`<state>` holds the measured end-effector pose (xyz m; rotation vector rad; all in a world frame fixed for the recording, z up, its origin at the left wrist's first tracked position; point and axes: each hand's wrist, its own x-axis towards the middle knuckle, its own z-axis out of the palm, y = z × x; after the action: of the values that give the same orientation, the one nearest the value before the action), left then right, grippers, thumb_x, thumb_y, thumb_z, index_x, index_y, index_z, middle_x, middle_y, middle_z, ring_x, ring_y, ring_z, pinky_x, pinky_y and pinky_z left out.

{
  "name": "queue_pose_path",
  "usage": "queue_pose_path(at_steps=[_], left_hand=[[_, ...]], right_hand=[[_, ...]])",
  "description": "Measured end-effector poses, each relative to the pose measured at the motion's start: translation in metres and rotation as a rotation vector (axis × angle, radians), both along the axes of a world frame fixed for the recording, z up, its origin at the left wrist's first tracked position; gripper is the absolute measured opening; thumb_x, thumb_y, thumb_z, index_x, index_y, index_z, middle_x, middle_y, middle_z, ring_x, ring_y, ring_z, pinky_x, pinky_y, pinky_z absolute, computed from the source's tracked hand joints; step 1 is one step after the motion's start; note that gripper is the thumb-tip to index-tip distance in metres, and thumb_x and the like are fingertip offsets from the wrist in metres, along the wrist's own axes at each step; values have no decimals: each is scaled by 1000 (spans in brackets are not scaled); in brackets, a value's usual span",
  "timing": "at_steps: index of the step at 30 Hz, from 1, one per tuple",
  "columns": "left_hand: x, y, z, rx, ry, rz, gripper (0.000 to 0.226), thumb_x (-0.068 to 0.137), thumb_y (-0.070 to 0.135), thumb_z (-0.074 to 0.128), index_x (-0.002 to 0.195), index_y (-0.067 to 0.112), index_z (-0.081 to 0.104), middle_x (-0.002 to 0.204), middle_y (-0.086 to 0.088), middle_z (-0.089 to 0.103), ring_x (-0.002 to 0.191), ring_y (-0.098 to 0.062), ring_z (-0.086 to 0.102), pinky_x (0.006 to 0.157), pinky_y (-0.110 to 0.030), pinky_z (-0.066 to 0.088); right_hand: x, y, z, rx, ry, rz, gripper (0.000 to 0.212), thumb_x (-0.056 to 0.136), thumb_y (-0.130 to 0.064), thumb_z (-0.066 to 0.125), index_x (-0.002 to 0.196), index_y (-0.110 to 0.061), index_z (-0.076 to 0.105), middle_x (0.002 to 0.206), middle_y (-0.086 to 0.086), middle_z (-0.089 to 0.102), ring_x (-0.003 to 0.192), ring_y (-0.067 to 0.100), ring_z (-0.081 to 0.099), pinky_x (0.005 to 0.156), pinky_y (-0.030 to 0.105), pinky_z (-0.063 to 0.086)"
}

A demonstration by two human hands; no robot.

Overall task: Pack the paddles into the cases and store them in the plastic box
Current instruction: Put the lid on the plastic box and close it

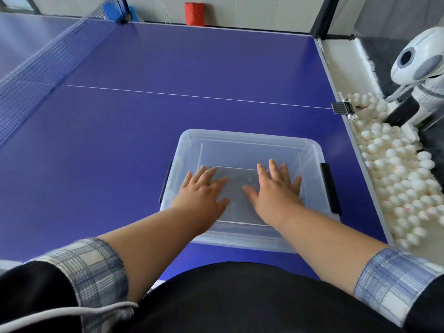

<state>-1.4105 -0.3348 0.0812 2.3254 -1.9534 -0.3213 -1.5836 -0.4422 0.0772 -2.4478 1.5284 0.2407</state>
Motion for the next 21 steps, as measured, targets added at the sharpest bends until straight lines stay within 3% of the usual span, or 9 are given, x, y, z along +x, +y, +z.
queue_pose_path(at_steps=[4,6,7,9,10,13,15,19,21], left_hand=[[65,24,-4,30,118,344,98,81,77,42,156,28,2,165,-3,7,151,-26,5,120,-46,9],[87,24,-3,123,411,531,114,74,75,59,156,28,-5,160,-3,24,140,-27,34,110,-46,35],[95,23,-3,171,573,591,116,72,71,65,156,27,-2,150,-1,40,124,-24,51,96,-42,46],[110,21,-6,201,792,626,103,70,70,67,151,25,22,115,10,61,89,-13,65,70,-32,51],[117,22,-9,165,860,639,91,68,73,63,142,26,37,105,12,64,82,-12,68,67,-31,53],[136,20,-20,70,1145,764,62,76,74,49,122,34,59,101,6,70,79,-17,73,80,-38,60],[139,15,-21,106,1283,773,47,82,71,42,116,43,58,100,7,70,86,-18,72,81,-39,58],[129,7,-18,189,1346,665,27,91,64,34,116,71,39,87,33,67,86,-4,69,64,-24,54],[123,3,-17,166,1377,636,37,93,60,34,127,74,29,105,33,65,99,-7,66,79,-33,57]], right_hand=[[58,5,2,-47,-1,48,78,92,-75,21,159,-37,8,170,3,-5,155,32,-8,118,65,1],[89,8,3,-34,-31,60,83,86,-81,17,158,-41,6,170,0,-5,154,31,-9,118,65,-1],[104,9,3,-22,-43,57,87,82,-85,13,157,-43,5,170,-1,-6,154,31,-10,118,65,-2],[125,13,0,-10,-18,52,95,72,-92,6,156,-47,0,170,-3,-7,154,33,-11,117,67,-2],[132,16,-3,-15,15,52,99,68,-95,1,155,-48,-4,169,-3,-8,153,36,-12,116,68,-2],[138,20,-12,-69,62,49,97,66,-96,-7,152,-52,-13,169,-1,-8,153,40,-11,115,70,-1],[138,20,-15,-96,70,54,92,70,-95,-6,151,-53,-15,170,1,-6,153,42,-10,114,71,1],[141,22,-17,-116,88,45,89,72,-93,-6,151,-53,-12,170,2,-6,153,43,-10,114,72,1],[142,23,-18,-123,88,34,88,73,-92,-4,152,-53,-9,170,2,-6,153,42,-9,114,72,1]])
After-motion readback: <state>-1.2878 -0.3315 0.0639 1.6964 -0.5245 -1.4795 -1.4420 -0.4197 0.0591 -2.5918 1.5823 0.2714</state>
